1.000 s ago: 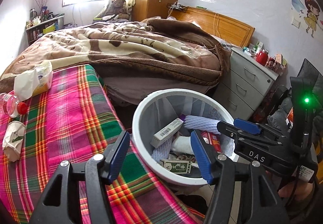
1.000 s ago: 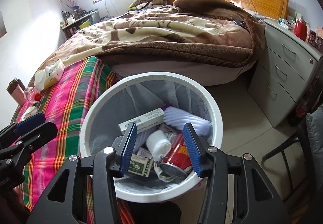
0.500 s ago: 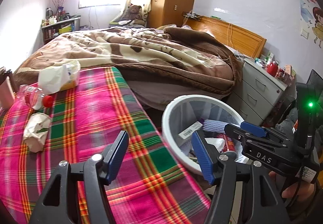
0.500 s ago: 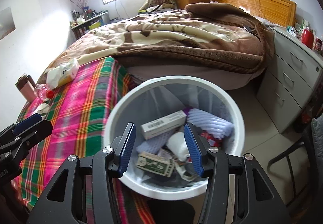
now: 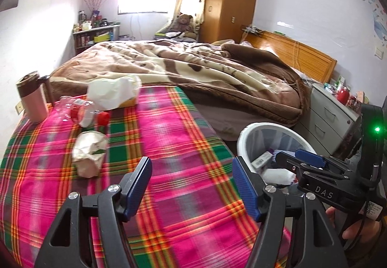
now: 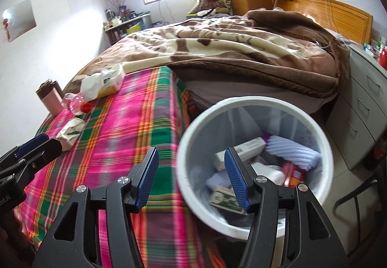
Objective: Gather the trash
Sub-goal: 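Move both open tools back over the remaining trash on the bedspread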
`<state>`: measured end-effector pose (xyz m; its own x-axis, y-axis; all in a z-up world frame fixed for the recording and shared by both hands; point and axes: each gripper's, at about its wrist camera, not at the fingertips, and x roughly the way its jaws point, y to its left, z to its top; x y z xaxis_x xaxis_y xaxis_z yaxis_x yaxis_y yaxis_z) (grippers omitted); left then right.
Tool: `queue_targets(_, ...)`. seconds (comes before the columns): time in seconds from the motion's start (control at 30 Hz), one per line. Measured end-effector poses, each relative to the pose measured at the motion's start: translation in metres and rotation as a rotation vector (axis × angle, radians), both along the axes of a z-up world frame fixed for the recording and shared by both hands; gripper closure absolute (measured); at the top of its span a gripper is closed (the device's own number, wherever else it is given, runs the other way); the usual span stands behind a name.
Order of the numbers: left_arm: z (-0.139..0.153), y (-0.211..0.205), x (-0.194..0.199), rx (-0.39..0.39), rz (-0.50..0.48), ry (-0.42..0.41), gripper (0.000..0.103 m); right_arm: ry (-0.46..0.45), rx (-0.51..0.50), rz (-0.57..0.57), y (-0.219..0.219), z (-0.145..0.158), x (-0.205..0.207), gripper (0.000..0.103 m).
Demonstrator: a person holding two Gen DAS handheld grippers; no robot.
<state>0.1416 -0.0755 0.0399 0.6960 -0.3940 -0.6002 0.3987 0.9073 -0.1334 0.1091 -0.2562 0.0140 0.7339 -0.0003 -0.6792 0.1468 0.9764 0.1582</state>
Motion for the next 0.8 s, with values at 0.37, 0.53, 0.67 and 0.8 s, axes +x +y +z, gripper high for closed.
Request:
queue_targets(0.37,-0.004,0.058,0.011,-0.003,0.088,0.001,0.032,-0.002,0.017,0.093,0.046,-0.001,0.018,0.045)
queue_targets(0.53,-0.007,0.092,0.019,-0.002,0.152,0.008,0.032,0.005,0.020,0.142,0.067,-0.004,0.030,0.038)
queue_targets(0.67,-0.009,0.116,0.027,-0.012,0.191,0.022,0.031,0.022,0.035,0.178,0.084,-0.007,0.041,0.038)
queue_targets(0.8,-0.010,0.136,0.036,-0.001,0.230,0.021,0.031,0.032,0.052,0.208,0.102,-0.008,0.052,0.038)
